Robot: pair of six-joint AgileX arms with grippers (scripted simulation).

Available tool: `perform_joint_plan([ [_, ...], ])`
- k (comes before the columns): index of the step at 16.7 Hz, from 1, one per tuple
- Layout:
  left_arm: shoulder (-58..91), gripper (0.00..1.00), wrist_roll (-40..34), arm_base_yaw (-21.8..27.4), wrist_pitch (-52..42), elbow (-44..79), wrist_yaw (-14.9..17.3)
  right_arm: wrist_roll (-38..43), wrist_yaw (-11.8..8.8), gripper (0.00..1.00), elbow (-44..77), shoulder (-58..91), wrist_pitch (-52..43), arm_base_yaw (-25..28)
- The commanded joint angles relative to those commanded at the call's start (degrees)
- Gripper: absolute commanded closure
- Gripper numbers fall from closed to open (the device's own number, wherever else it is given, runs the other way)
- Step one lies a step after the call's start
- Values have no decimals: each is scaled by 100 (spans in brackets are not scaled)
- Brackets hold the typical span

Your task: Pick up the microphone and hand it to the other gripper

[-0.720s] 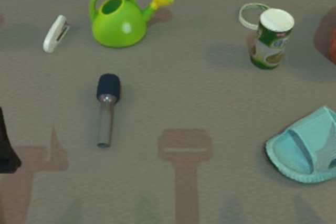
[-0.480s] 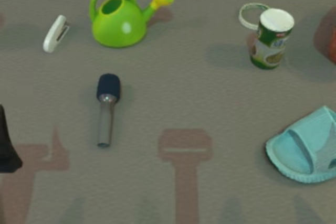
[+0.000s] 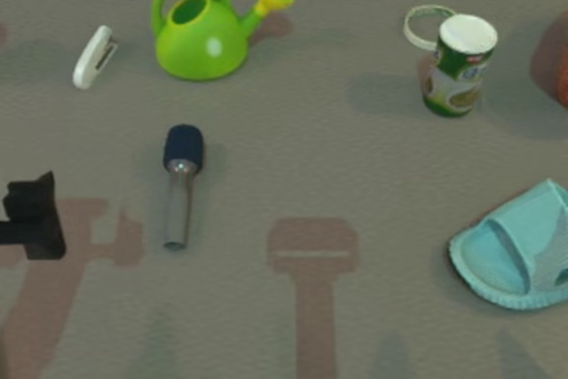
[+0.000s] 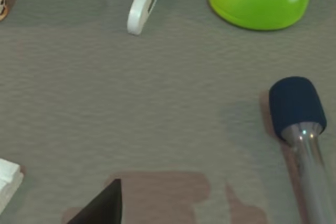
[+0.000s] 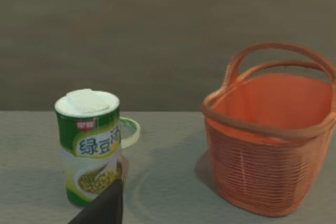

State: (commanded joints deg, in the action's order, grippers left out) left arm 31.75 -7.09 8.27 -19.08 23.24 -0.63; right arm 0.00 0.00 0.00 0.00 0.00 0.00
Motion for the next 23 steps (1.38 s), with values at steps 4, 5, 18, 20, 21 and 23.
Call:
perform_joint_plan([
  [4, 2329, 0, -500, 501, -1019, 1658, -35, 0, 0, 0, 0, 0, 0, 0],
  [5, 2914, 0, -622, 629, -1259, 2081, -37, 0, 0, 0, 0, 0, 0, 0],
  [18, 7401, 0, -1580, 1658, -3532, 5231, -123, 0, 0, 0, 0, 0, 0, 0],
  [20, 7401, 0, -1580, 1658, -3532, 5231, -123, 0, 0, 0, 0, 0, 0, 0],
  [21, 7401, 0, -1580, 1658, -3532, 5231, -123, 0, 0, 0, 0, 0, 0, 0],
  [23, 7398, 0, -1571, 1630, -3502, 5204, -119, 0, 0, 0, 0, 0, 0, 0],
])
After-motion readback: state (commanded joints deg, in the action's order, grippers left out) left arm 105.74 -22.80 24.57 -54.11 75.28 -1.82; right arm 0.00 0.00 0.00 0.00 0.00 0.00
